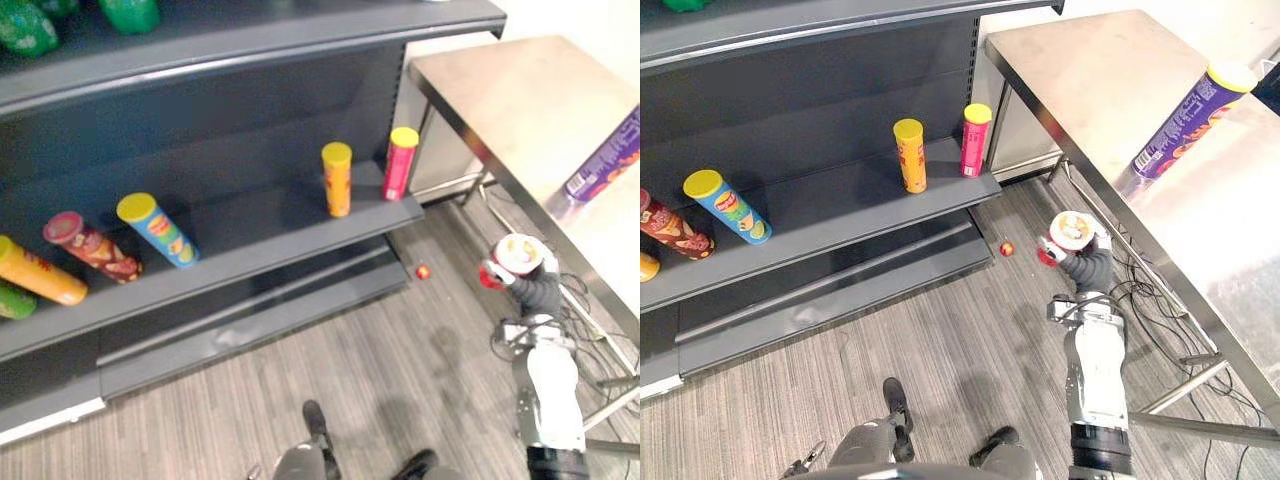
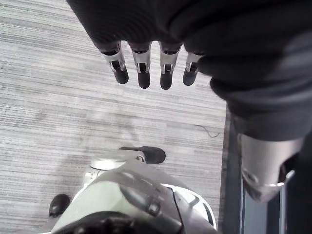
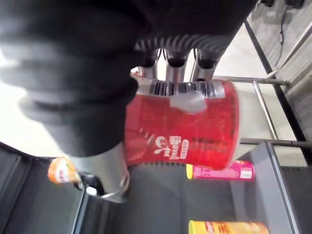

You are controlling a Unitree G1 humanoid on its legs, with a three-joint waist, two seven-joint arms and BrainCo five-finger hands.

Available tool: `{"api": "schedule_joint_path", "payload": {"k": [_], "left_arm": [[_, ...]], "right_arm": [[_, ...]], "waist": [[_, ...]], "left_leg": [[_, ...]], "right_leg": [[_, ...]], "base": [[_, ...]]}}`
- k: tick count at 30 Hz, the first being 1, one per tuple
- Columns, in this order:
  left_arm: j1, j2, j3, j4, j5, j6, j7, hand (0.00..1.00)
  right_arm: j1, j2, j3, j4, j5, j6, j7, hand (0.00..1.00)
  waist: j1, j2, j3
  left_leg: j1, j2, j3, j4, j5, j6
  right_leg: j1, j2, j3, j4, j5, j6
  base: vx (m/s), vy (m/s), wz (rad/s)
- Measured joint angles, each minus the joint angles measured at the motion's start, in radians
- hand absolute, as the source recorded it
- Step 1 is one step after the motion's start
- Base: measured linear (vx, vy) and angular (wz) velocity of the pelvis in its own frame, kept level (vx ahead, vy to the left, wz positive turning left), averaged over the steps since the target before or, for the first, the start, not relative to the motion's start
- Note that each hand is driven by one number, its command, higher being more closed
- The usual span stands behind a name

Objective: Put the gum and the chips on the shelf.

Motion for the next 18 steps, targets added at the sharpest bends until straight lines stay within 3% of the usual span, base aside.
{"api": "schedule_joint_path", "payload": {"k": [1, 5, 7, 9, 10, 11, 12, 13, 16, 18], "left_arm": [[-0.001, 0.001, -0.009, -0.014, -0.001, -0.001, 0.000, 0.00], [-0.003, 0.001, -0.020, -0.030, -0.042, -0.015, 0.000, 0.00], [-0.001, 0.003, -0.026, -0.028, -0.069, -0.016, 0.000, 0.00], [-0.001, 0.003, -0.059, -0.028, -0.070, -0.025, 0.003, 0.00], [-0.008, 0.015, -0.080, -0.018, -0.068, -0.030, 0.006, 0.00], [0.003, 0.015, -0.097, 0.003, -0.066, -0.034, 0.012, 0.00], [-0.016, 0.036, -0.095, 0.028, -0.065, -0.037, 0.015, 0.00], [-0.018, 0.040, -0.096, 0.029, -0.064, -0.037, 0.015, 0.00], [-0.023, 0.052, -0.099, 0.029, -0.060, -0.037, 0.012, 0.00], [-0.028, 0.060, -0.100, 0.030, -0.060, -0.042, 0.010, 0.00]], "right_arm": [[-0.013, 0.000, 0.026, 0.016, 0.000, 0.000, 0.002, 1.00], [-0.057, -0.003, 0.091, 0.038, 0.001, 0.004, 0.012, 1.00], [-0.059, -0.009, 0.106, 0.036, 0.001, 0.004, 0.023, 1.00], [-0.051, -0.037, 0.109, 0.034, 0.001, 0.005, 0.025, 1.00], [-0.026, -0.043, 0.108, 0.020, 0.000, 0.003, 0.037, 1.00], [0.008, -0.047, 0.108, -0.027, -0.001, -0.002, 0.051, 1.00], [0.041, -0.030, 0.109, -0.043, -0.001, -0.001, 0.059, 1.00], [0.045, -0.029, 0.112, -0.043, -0.001, 0.000, 0.063, 1.00], [0.059, -0.032, 0.131, -0.054, 0.000, 0.000, 0.079, 1.00], [0.064, -0.032, 0.149, -0.067, 0.001, -0.001, 0.089, 1.00]], "waist": [[0.001, -0.007, 0.005], [0.027, -0.007, 0.018], [0.043, 0.008, 0.024], [0.032, 0.026, 0.028], [0.015, 0.011, 0.029], [-0.009, 0.064, 0.030], [-0.020, 0.034, 0.037], [-0.021, 0.020, 0.033], [-0.026, 0.024, 0.036], [-0.033, 0.012, 0.027]], "left_leg": [[-0.024, 0.007, -0.005, 0.047, -0.014, 0.016], [-0.110, 0.059, -0.047, 0.249, -0.114, 0.019], [-0.139, 0.068, -0.092, 0.286, -0.161, 0.022], [-0.123, 0.042, -0.152, 0.220, -0.162, 0.019], [-0.125, 0.019, -0.167, 0.285, -0.188, 0.036], [-0.121, 0.044, -0.246, 0.361, -0.269, 0.084], [-0.107, -0.001, -0.297, 0.342, -0.254, 0.077], [-0.100, -0.009, -0.301, 0.335, -0.247, 0.073], [-0.050, -0.059, -0.388, 0.303, -0.243, 0.078], [-0.045, -0.093, -0.452, 0.302, -0.246, 0.072]], "right_leg": [[0.001, 0.001, 0.000, -0.001, 0.003, 0.004], [0.026, 0.022, 0.009, -0.021, 0.029, 0.011], [0.032, 0.038, 0.118, -0.008, 0.060, -0.005], [-0.024, 0.037, 0.327, 0.099, 0.127, -0.125], [-0.105, 0.030, 0.534, 0.209, 0.165, -0.150], [-0.110, 0.110, 0.691, 0.250, 0.008, -0.033], [-0.104, 0.133, 0.777, 0.205, -0.067, -0.009], [-0.103, 0.137, 0.786, 0.192, -0.069, -0.009], [-0.119, 0.189, 0.821, 0.111, -0.070, -0.011], [-0.152, 0.204, 0.858, 0.067, -0.058, 0.007]], "base": [[0.06, -0.054, 0.19], [0.02, -0.007, 0.21], [-0.04, 0.087, 0.53], [0.04, 0.163, 1.04], [0.22, 0.214, 1.38], [0.34, 0.208, 1.81], [0.27, 0.093, 1.43], [0.18, 0.043, 1.21], [0.12, 0.016, 1.01], [0.14, -0.037, 0.99]]}}
